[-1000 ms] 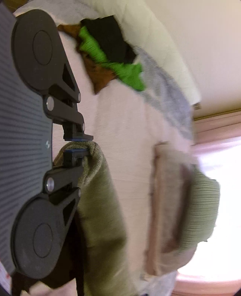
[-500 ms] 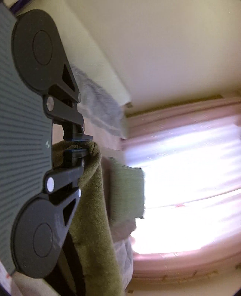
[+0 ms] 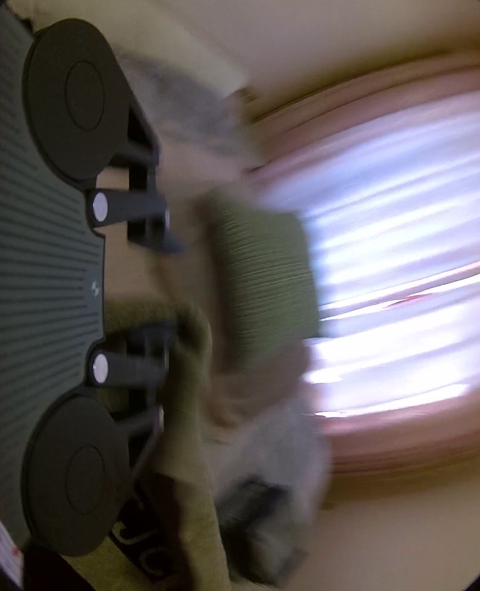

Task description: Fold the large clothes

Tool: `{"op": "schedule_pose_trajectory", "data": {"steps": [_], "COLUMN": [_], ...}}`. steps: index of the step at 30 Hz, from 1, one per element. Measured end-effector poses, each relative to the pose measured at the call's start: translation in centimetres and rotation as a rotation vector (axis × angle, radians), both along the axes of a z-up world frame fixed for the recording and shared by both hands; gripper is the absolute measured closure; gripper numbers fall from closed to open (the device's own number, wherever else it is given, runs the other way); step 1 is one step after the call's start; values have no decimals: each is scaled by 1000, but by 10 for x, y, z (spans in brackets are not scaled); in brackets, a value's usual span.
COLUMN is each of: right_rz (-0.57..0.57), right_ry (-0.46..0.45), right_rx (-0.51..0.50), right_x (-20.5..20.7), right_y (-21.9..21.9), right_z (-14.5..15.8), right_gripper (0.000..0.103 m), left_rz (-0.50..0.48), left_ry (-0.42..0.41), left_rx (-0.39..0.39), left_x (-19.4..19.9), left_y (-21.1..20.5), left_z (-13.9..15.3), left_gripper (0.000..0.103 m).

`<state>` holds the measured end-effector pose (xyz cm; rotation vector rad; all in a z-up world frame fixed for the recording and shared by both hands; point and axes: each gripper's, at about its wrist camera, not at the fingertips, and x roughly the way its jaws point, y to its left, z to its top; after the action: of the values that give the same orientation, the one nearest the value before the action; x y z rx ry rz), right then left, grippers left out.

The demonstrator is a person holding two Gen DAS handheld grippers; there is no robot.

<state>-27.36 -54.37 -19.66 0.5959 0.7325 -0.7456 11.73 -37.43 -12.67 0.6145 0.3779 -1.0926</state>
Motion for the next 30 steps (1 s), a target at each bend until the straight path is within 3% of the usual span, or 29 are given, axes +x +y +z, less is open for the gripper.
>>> {"op": "schedule_pose_trajectory", "data": {"steps": [2, 5, 9, 11, 17, 23, 25, 26, 27, 30], "right_rz": [-50, -8, 89, 104, 92, 66, 62, 61, 61, 66], "right_ry": [100, 142, 159, 178, 154, 54, 0, -28, -34, -46], "right_rx": [41, 27, 51, 45, -24, 84, 166, 167, 167, 51], "right_x": [14, 29, 33, 48, 80, 102, 103, 103, 104, 107], "right_y": [-8, 8, 40, 29, -38, -103, -110, -108, -107, -108], "right_z": [-49, -89, -133, -157, -193, -225, -237, -239, -237, -210], "right_gripper": [61, 61, 61, 61, 60, 59, 62, 99, 100, 101], "left_rz": [52, 72, 23, -9, -69, -167, -206, -230, -237, -225], "left_ry": [54, 150, 224, 245, 330, 366, 430, 435, 407, 304], "left_rx": [118, 214, 321, 348, 281, 250, 275, 304, 325, 299], "left_x": [23, 41, 46, 53, 72, 87, 89, 87, 84, 84], "left_y": [-39, -44, -24, -24, -63, -122, -133, -136, -138, -137], "left_z": [-66, -146, -219, -246, -277, -302, -313, -319, -323, -318], "left_gripper": [65, 65, 65, 65, 58, 54, 66, 96, 102, 102]}}
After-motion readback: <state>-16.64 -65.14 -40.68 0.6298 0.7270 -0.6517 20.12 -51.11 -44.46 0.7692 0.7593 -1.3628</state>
